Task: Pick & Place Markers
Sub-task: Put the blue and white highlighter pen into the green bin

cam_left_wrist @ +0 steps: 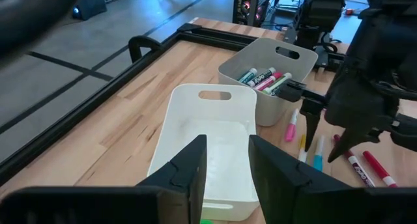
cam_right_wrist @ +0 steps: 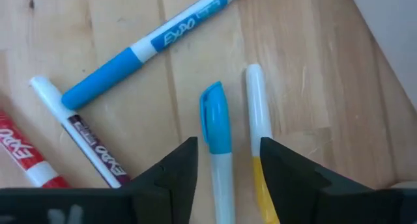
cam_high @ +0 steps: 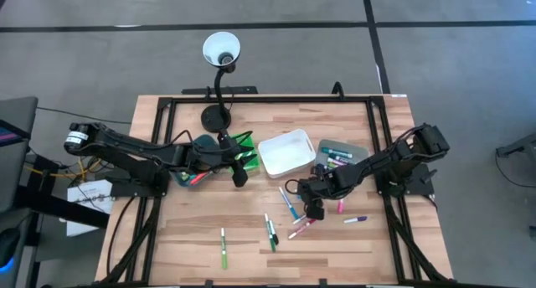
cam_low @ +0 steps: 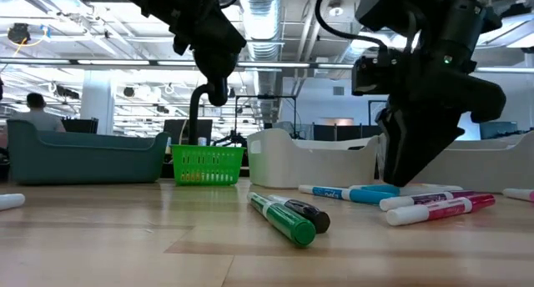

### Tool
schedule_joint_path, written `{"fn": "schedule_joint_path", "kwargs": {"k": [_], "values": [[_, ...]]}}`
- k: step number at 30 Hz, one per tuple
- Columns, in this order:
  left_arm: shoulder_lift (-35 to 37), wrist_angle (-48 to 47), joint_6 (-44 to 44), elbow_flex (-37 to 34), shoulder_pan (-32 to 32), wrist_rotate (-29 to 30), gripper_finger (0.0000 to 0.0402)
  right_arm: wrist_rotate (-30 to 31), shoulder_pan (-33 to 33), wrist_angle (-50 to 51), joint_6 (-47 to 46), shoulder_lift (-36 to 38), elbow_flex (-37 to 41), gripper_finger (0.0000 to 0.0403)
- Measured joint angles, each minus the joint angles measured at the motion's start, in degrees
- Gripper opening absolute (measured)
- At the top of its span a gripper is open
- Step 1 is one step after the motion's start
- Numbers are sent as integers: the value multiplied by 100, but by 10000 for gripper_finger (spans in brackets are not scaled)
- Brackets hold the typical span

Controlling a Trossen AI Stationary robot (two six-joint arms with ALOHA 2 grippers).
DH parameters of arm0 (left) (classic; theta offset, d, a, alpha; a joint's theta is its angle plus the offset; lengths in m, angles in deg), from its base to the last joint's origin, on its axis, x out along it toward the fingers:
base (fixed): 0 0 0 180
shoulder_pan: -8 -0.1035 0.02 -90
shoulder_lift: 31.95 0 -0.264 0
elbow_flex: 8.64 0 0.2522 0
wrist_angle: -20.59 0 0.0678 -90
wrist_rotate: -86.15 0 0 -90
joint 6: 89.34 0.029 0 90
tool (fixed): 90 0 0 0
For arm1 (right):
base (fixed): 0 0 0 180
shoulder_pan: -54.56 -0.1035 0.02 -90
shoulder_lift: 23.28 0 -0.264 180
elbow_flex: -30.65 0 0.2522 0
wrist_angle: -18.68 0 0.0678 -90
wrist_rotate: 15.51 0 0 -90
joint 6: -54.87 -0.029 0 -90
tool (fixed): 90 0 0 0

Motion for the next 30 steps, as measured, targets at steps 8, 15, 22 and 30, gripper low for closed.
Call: {"fn": "schedule_joint_path", "kwargs": {"k": [8,15,22,30], "values": [[0,-1,0,0,0,0,110,-120,-26,10,2,0,38,121],[0,-1,0,0,0,0,110,-169,19,9,4,0,40,114],[0,1,0,-2,0,0,110,-146,24,-18,2,-106,38,113],[0,5,0,-2,-2,2,110,-379,24,5,323,-424,9,104]]}}
